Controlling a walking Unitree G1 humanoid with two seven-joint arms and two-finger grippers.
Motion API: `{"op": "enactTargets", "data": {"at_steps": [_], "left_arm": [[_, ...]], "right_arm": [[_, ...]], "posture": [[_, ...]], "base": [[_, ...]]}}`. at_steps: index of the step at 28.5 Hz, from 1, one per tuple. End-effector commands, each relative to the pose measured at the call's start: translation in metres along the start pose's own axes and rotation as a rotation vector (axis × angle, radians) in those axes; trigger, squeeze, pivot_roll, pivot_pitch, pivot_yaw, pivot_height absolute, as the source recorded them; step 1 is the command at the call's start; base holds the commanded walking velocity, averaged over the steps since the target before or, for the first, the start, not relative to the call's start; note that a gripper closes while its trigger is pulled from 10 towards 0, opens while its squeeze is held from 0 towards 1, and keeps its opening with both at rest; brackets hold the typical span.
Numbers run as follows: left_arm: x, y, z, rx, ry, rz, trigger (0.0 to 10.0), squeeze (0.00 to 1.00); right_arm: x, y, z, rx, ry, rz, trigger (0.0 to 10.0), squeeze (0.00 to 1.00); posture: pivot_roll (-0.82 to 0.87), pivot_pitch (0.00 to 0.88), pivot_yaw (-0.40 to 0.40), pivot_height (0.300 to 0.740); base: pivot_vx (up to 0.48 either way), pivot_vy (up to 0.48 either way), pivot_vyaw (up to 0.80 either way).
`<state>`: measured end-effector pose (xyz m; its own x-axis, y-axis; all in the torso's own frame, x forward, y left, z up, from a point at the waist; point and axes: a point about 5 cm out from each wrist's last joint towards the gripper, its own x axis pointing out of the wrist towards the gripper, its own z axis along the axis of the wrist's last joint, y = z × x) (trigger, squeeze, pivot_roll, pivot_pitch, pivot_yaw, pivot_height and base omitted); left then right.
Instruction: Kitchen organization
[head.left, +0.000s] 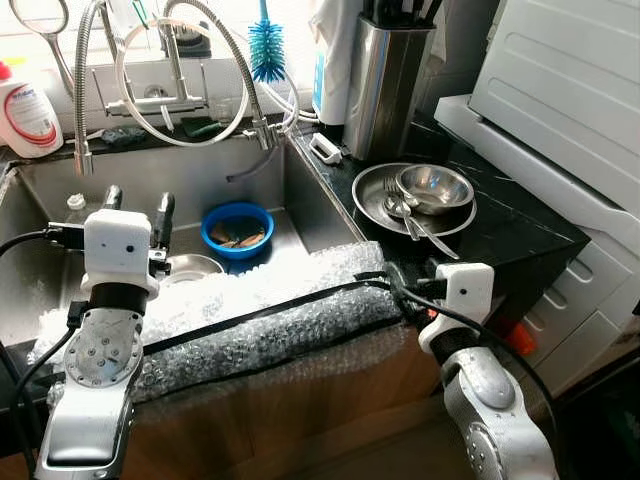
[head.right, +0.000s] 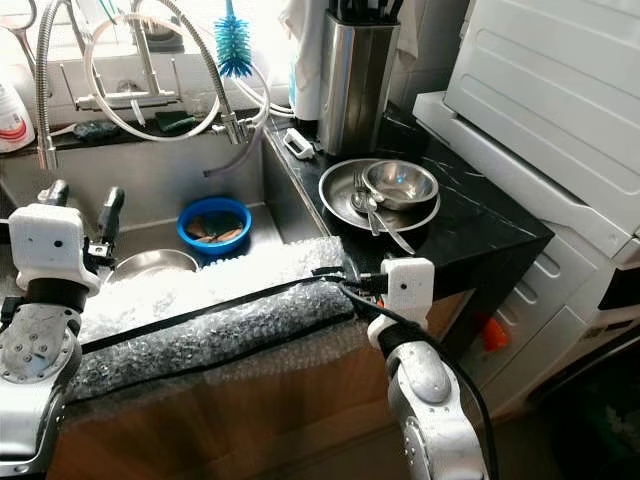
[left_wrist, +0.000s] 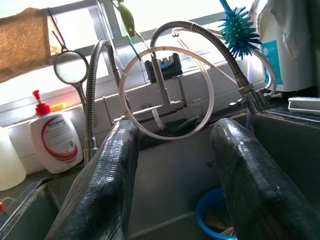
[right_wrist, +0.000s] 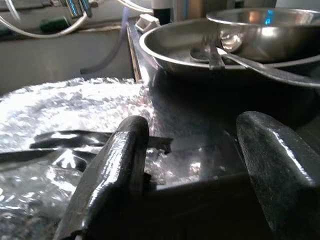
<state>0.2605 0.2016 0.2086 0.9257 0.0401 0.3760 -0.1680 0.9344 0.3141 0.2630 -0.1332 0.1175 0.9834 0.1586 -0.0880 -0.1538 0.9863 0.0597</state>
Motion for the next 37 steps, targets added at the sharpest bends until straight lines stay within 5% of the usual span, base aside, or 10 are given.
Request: {"op": "enactTargets", "data": {"at_steps": [1, 14, 26, 37], "left_arm": [[0.003, -0.004, 0.002, 0.019, -0.009, -0.022, 10.0, 0.0], [0.003, -0.007, -0.001, 0.008, 0.008, -0.041, 10.0, 0.0], [0.004, -0.008, -0.001, 0.003, 0.009, -0.038, 10.0, 0.0], [0.005, -0.01, 0.001, -0.001, 0.005, -0.038, 10.0, 0.0]], "right_arm": [[0.002, -0.004, 0.002, 0.009, 0.008, -0.022, 10.0, 0.0], [0.007, -0.026, -0.005, -0.023, 0.084, -0.191, 10.0, 0.0], [0.01, -0.028, 0.0, -0.039, 0.071, -0.216, 10.0, 0.0], [0.013, -0.016, 0.008, -0.007, 0.021, -0.111, 10.0, 0.0]], "posture": [[-0.06, 0.0, -0.046, 0.727], [-0.05, 0.007, -0.052, 0.727], [-0.05, 0.011, -0.055, 0.727], [-0.05, 0.012, -0.056, 0.727]], "base": [[0.0, 0.0, 0.0], [0.0, 0.0, 0.0], [0.0, 0.0, 0.0], [0.0, 0.0, 0.0]]}}
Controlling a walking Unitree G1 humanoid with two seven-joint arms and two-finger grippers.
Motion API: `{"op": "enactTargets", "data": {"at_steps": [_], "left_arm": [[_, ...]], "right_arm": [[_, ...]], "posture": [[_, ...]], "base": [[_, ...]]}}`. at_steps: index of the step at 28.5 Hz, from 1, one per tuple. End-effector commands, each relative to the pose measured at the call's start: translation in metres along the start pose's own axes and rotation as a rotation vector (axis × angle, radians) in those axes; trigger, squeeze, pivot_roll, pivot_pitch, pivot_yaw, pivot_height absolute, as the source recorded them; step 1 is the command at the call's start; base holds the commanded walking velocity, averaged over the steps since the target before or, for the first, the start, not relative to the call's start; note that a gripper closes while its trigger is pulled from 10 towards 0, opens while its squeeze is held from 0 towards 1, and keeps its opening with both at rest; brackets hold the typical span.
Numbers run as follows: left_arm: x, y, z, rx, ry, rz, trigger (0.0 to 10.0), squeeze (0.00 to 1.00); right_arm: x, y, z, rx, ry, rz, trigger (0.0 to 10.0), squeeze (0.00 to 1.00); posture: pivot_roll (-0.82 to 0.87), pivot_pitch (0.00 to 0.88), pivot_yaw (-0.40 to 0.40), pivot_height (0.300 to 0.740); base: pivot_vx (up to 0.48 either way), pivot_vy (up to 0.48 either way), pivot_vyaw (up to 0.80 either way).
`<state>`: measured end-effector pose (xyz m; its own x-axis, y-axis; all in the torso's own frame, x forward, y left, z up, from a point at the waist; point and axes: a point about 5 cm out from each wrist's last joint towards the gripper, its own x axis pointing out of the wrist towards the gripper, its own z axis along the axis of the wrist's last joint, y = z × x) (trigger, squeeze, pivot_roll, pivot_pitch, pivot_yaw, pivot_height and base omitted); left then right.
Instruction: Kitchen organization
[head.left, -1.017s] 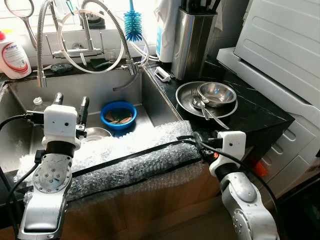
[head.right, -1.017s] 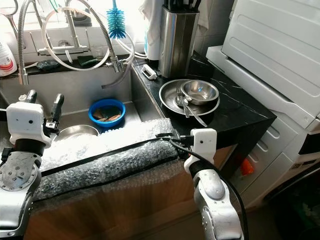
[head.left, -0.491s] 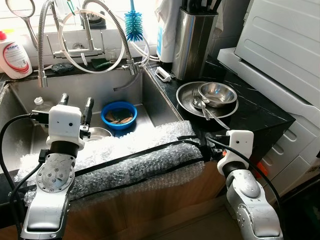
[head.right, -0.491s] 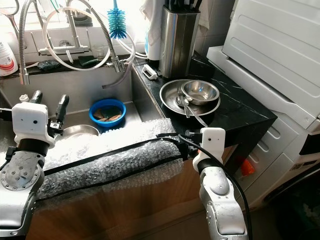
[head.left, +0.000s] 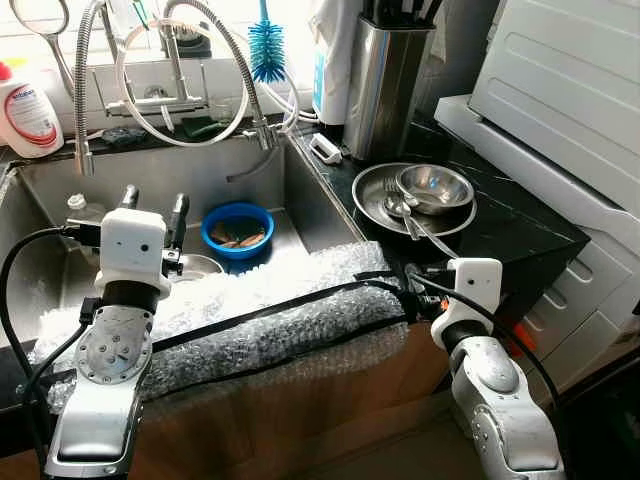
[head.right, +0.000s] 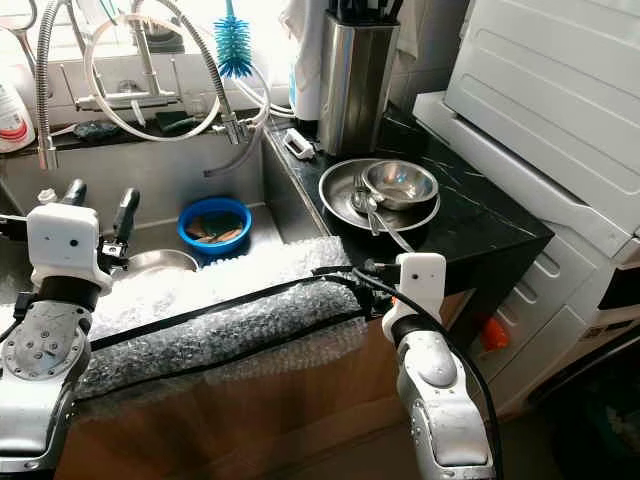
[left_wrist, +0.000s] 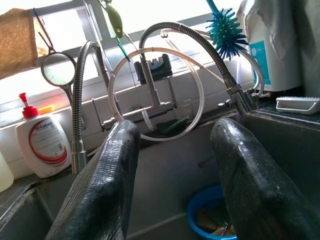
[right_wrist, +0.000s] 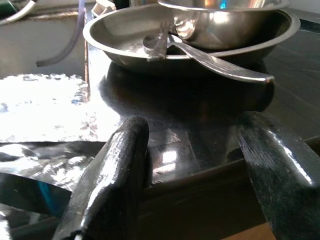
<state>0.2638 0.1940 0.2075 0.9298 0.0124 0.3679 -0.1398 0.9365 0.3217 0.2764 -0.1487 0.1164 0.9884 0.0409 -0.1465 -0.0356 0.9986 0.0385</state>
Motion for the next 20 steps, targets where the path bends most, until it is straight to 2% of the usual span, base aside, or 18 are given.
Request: {"op": "enactTargets", "data": {"at_steps": [1, 9, 20], "left_arm": [[0.003, -0.002, 0.0, 0.002, 0.006, -0.009, 10.0, 0.0], [0.004, -0.003, 0.001, -0.001, 0.004, -0.009, 10.0, 0.0], [0.004, -0.005, 0.001, -0.005, 0.005, -0.013, 10.0, 0.0]], "right_arm": [[0.002, 0.002, 0.008, 0.002, -0.035, 0.008, 10.0, 0.0], [0.002, 0.003, 0.019, 0.004, -0.102, 0.025, 10.0, 0.0], [0.003, 0.002, 0.023, 0.005, -0.133, 0.013, 10.0, 0.0]], "posture": [[-0.05, 0.012, -0.056, 0.727], [-0.05, 0.012, -0.056, 0.727], [-0.05, 0.006, -0.057, 0.727]], "base": [[0.0, 0.0, 0.0], [0.0, 0.0, 0.0], [0.0, 0.0, 0.0]]}}
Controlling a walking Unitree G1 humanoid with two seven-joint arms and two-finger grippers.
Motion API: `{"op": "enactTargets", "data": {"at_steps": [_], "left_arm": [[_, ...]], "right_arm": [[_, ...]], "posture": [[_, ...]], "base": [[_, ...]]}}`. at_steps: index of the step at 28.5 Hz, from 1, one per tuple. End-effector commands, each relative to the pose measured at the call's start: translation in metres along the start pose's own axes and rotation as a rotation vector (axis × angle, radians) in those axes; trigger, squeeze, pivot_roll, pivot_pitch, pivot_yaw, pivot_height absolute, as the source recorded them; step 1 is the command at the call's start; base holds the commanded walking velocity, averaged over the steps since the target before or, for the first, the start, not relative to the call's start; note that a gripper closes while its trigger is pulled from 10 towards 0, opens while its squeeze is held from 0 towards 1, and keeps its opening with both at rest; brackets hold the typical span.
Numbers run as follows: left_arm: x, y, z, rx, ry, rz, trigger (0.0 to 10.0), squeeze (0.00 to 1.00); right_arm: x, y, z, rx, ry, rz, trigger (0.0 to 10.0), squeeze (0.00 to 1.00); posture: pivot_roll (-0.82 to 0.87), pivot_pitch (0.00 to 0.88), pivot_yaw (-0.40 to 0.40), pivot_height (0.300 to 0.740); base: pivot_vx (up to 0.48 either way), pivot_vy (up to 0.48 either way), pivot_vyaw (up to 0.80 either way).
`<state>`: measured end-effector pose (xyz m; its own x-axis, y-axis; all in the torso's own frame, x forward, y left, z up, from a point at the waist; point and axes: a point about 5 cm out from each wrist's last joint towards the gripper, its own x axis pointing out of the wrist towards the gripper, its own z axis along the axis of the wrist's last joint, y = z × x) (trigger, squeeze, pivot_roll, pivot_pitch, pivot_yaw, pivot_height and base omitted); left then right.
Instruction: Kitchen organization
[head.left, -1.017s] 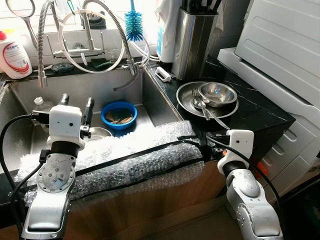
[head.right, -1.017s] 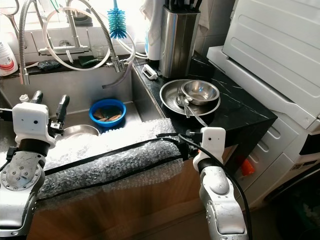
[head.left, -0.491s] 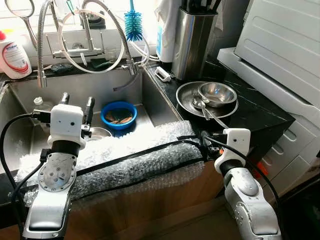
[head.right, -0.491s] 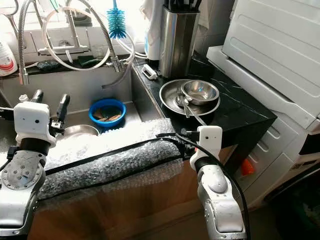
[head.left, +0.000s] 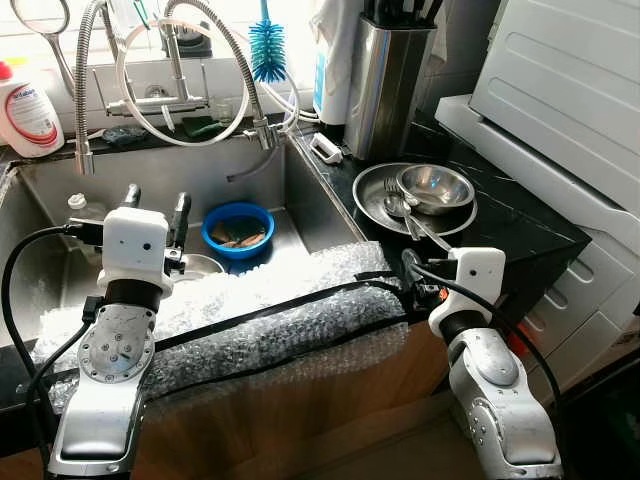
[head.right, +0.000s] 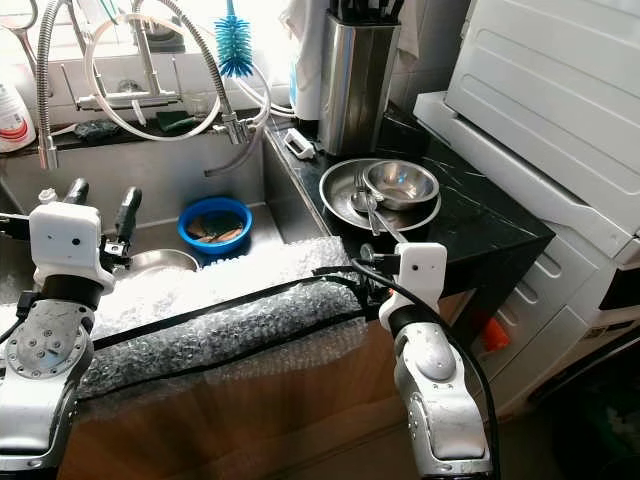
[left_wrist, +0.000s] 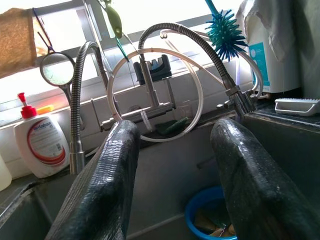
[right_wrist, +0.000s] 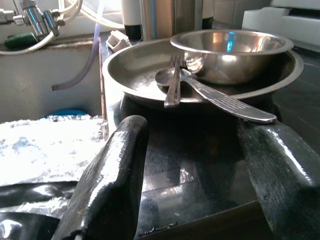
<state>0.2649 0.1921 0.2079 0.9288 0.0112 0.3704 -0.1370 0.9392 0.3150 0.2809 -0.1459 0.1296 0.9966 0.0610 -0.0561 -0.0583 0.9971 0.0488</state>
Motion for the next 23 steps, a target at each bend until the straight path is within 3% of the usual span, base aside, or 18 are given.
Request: {"op": "enactTargets", "data": {"at_steps": [1, 8, 18, 23], "left_arm": [[0.003, -0.003, 0.0, 0.003, 0.008, -0.013, 10.0, 0.0], [0.003, -0.004, -0.001, -0.002, 0.013, -0.021, 10.0, 0.0], [0.003, -0.006, -0.002, -0.008, 0.015, -0.035, 10.0, 0.0], [0.003, -0.007, -0.002, -0.01, 0.018, -0.043, 10.0, 0.0]], "right_arm": [[0.002, -0.001, 0.009, -0.004, -0.043, -0.011, 10.0, 0.0], [0.003, -0.011, 0.013, -0.009, -0.067, -0.087, 10.0, 0.0], [0.002, -0.013, 0.009, -0.005, -0.054, -0.116, 10.0, 0.0], [0.001, -0.018, 0.0, -0.025, 0.002, -0.162, 10.0, 0.0]], "posture": [[-0.05, 0.006, -0.057, 0.727], [-0.05, 0.002, -0.059, 0.727], [-0.05, 0.004, -0.059, 0.727], [-0.05, 0.006, -0.06, 0.727]], "base": [[0.0, 0.0, 0.0], [0.0, 0.0, 0.0], [0.0, 0.0, 0.0], [0.0, 0.0, 0.0]]}}
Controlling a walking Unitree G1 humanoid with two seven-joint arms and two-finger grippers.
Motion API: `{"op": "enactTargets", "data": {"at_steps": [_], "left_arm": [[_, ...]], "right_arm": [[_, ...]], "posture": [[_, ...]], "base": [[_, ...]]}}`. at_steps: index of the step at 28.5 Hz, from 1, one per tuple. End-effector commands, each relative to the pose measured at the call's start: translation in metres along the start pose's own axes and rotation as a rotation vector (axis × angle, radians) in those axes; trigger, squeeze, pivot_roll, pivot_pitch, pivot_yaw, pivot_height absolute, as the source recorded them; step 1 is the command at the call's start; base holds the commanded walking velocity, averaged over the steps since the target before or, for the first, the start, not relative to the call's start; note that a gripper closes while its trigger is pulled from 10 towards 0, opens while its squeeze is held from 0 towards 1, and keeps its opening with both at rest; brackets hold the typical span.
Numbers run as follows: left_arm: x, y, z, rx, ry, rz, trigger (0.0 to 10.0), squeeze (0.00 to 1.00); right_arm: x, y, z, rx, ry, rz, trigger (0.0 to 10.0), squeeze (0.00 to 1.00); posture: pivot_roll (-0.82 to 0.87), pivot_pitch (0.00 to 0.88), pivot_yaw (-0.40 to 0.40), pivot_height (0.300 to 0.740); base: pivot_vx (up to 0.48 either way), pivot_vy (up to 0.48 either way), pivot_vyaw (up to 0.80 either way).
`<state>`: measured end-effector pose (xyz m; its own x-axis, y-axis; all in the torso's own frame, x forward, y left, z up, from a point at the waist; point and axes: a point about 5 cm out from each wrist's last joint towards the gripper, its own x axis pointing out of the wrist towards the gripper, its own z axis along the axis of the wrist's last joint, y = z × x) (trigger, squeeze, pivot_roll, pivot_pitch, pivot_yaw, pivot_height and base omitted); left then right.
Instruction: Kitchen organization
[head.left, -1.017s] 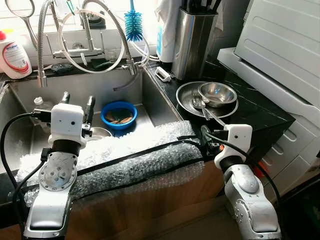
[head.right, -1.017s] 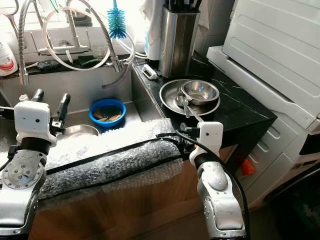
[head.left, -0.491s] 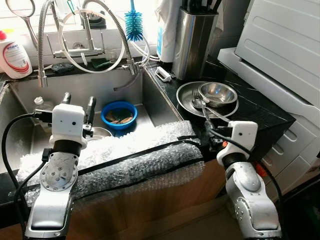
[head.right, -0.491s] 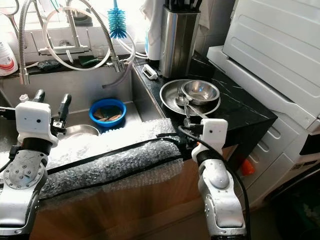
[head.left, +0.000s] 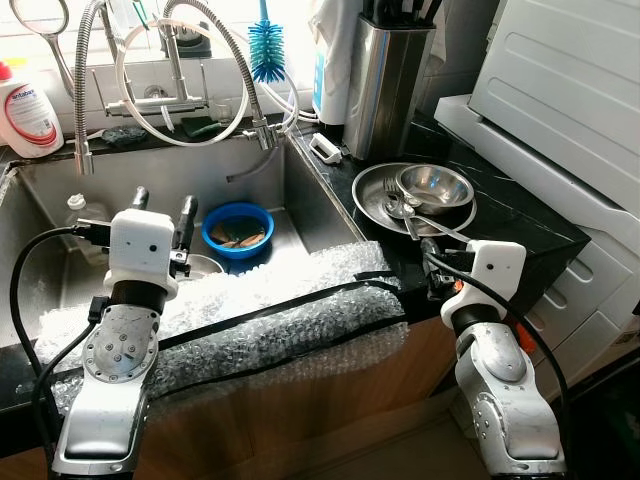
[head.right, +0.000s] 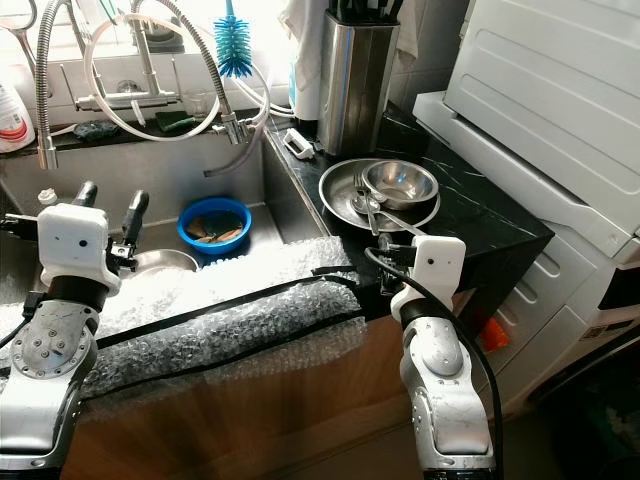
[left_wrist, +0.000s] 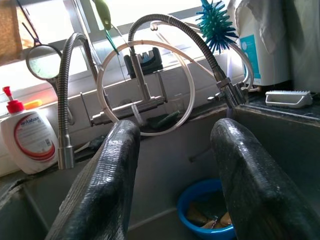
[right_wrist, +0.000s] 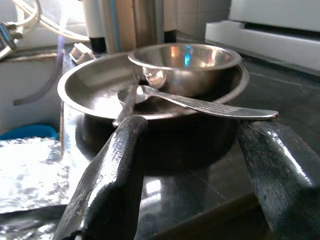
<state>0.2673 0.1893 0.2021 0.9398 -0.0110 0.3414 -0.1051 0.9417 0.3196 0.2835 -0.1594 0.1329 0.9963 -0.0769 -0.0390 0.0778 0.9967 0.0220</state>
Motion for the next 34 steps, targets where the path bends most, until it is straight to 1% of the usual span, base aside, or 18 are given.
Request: {"op": "enactTargets", "data": {"at_steps": [1, 2, 4, 14, 18, 20, 23, 27, 28, 29, 30, 31, 33, 34], "left_arm": [[0.003, -0.002, 0.002, -0.002, -0.003, -0.013, 10.0, 0.0], [0.003, -0.002, 0.002, -0.002, -0.001, -0.016, 10.0, 0.0], [0.003, -0.002, 0.002, -0.001, 0.0, -0.017, 10.0, 0.0], [0.003, -0.002, 0.001, 0.0, 0.0, -0.021, 10.0, 0.0], [0.003, -0.003, 0.001, -0.001, 0.0, -0.022, 10.0, 0.0], [0.003, -0.002, 0.001, 0.0, 0.0, -0.021, 10.0, 0.0], [0.003, -0.002, 0.0, 0.001, 0.0, -0.02, 10.0, 0.0], [0.002, -0.001, 0.0, 0.002, 0.003, -0.02, 10.0, 0.0], [0.002, -0.001, -0.001, 0.003, 0.003, -0.02, 10.0, 0.0], [0.002, -0.001, -0.001, 0.004, 0.003, -0.02, 10.0, 0.0], [0.002, -0.001, -0.001, 0.004, 0.003, -0.02, 10.0, 0.0], [0.002, -0.002, -0.001, 0.005, 0.003, -0.02, 10.0, 0.0], [0.002, -0.001, -0.001, 0.007, 0.001, -0.015, 10.0, 0.0], [0.002, -0.001, -0.001, 0.007, 0.001, -0.015, 10.0, 0.0]], "right_arm": [[0.0, -0.005, -0.005, -0.016, 0.033, -0.033, 10.0, 0.0], [0.0, -0.009, -0.009, -0.03, 0.057, -0.062, 10.0, 0.0], [0.0, -0.011, -0.011, -0.035, 0.07, -0.076, 10.0, 0.0], [0.001, -0.006, -0.012, -0.04, 0.081, -0.047, 10.0, 0.0], [0.0, 0.003, -0.019, -0.059, 0.128, 0.021, 10.0, 0.0], [0.0, 0.007, -0.02, -0.055, 0.128, 0.045, 10.0, 0.0], [-0.001, 0.011, -0.017, -0.064, 0.111, 0.08, 10.0, 0.0], [-0.001, 0.021, -0.011, -0.08, 0.069, 0.148, 10.0, 0.0], [-0.001, 0.024, -0.01, -0.085, 0.057, 0.165, 10.0, 0.12], [-0.001, 0.026, -0.008, -0.088, 0.044, 0.177, 10.0, 0.31], [-0.001, 0.026, -0.008, -0.088, 0.044, 0.177, 10.0, 0.31], [-0.001, 0.028, -0.007, -0.088, 0.032, 0.191, 10.0, 1.0], [-0.001, 0.032, -0.002, -0.108, -0.005, 0.217, 10.0, 1.0], [-0.001, 0.032, -0.002, -0.108, -0.005, 0.217, 10.0, 1.0]], "posture": [[-0.05, 0.006, -0.06, 0.727], [-0.05, 0.008, -0.061, 0.727], [-0.05, 0.008, -0.061, 0.727], [-0.04, 0.008, -0.062, 0.727], [-0.04, 0.008, -0.066, 0.727], [-0.04, 0.008, -0.066, 0.727], [-0.04, 0.008, -0.066, 0.727], [-0.04, 0.01, -0.067, 0.727], [-0.04, 0.009, -0.067, 0.727], [-0.04, 0.009, -0.067, 0.727], [-0.04, 0.009, -0.067, 0.727], [-0.04, 0.009, -0.067, 0.727], [-0.04, 0.009, -0.067, 0.727], [-0.04, 0.009, -0.067, 0.727]], "base": [[0.0, 0.0, 0.0], [0.0, 0.0, 0.0], [0.0, 0.0, 0.0], [0.0, 0.0, 0.0], [0.0, 0.0, 0.0], [0.0, 0.0, 0.0], [0.0, 0.0, 0.0], [0.0, 0.0, 0.0], [0.0, 0.0, 0.0], [0.0, 0.0, 0.0], [0.0, 0.0, 0.0], [0.0, 0.0, 0.0], [0.0, 0.0, 0.0], [0.0, 0.0, 0.0]]}}
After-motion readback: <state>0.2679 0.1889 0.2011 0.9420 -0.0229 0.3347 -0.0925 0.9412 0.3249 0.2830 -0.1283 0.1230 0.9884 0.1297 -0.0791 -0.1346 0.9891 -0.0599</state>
